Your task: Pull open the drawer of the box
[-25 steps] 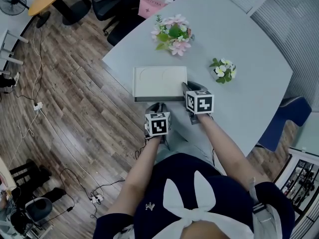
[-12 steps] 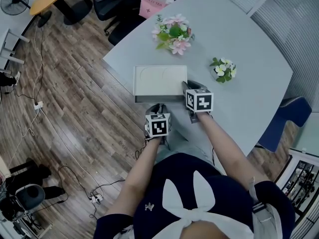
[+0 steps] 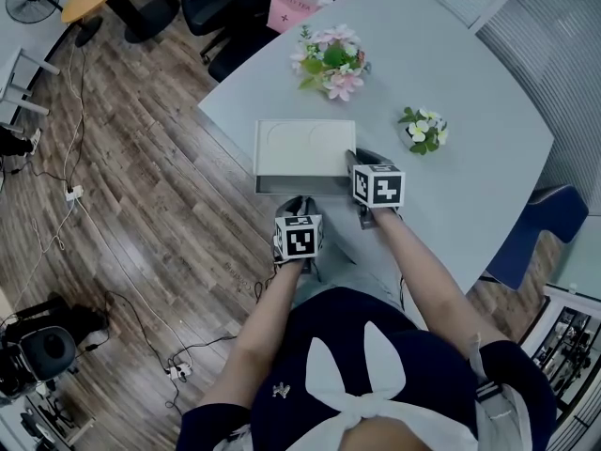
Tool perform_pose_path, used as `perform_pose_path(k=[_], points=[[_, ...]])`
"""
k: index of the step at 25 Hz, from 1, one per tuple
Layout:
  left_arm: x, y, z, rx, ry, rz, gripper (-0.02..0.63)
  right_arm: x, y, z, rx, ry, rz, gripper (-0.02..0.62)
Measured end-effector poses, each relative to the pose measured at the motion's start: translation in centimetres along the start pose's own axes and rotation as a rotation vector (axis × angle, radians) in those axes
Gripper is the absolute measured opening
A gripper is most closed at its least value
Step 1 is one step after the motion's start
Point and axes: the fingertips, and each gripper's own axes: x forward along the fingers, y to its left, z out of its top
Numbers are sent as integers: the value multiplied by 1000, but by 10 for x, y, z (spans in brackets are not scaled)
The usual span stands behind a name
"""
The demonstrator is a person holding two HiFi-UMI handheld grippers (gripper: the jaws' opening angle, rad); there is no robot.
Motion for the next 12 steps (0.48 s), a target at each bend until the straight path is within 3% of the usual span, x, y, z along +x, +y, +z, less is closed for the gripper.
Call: perform_pose_path(k=[12], points=[[-4,0,-8,14,1,0,78,1,-1,1,4,12,-14,81]])
